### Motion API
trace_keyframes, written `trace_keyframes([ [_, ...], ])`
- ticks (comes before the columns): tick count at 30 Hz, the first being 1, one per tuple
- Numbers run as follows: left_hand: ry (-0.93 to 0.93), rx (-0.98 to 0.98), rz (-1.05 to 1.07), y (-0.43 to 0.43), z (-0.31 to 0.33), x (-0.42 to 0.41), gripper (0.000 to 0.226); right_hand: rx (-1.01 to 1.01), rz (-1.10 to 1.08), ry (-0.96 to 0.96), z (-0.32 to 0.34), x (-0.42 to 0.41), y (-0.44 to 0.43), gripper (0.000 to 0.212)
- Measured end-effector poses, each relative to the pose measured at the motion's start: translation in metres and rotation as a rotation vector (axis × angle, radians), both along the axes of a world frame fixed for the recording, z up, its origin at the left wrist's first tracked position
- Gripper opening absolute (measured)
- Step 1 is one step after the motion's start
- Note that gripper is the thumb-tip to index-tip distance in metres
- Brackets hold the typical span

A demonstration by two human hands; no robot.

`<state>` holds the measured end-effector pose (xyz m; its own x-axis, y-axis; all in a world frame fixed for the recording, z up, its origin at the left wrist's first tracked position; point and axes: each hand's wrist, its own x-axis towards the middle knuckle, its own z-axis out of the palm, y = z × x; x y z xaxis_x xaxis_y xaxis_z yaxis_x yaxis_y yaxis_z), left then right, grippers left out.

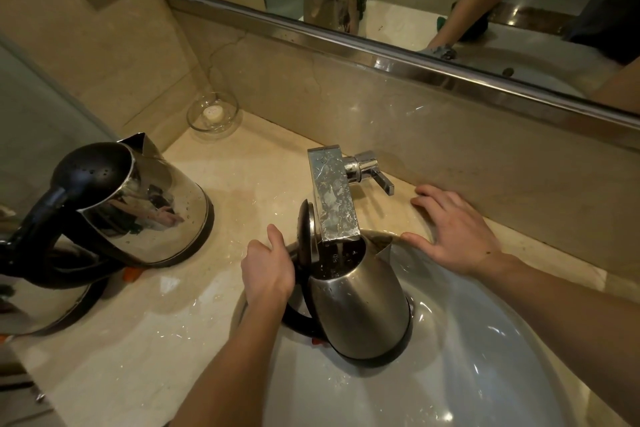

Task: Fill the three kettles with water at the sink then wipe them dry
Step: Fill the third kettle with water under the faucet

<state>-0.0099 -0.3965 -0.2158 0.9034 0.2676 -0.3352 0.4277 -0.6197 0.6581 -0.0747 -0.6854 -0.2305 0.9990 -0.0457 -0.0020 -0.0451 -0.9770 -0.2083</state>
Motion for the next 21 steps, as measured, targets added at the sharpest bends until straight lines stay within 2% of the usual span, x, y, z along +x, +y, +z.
trace_keyframes([
  [21,0.010,0.009,-0.004,0.0008,-0.0042,0.0017,0.061,-0.003,-0.014,-0.010,0.0018,0.0005,0.0022,0.079],
])
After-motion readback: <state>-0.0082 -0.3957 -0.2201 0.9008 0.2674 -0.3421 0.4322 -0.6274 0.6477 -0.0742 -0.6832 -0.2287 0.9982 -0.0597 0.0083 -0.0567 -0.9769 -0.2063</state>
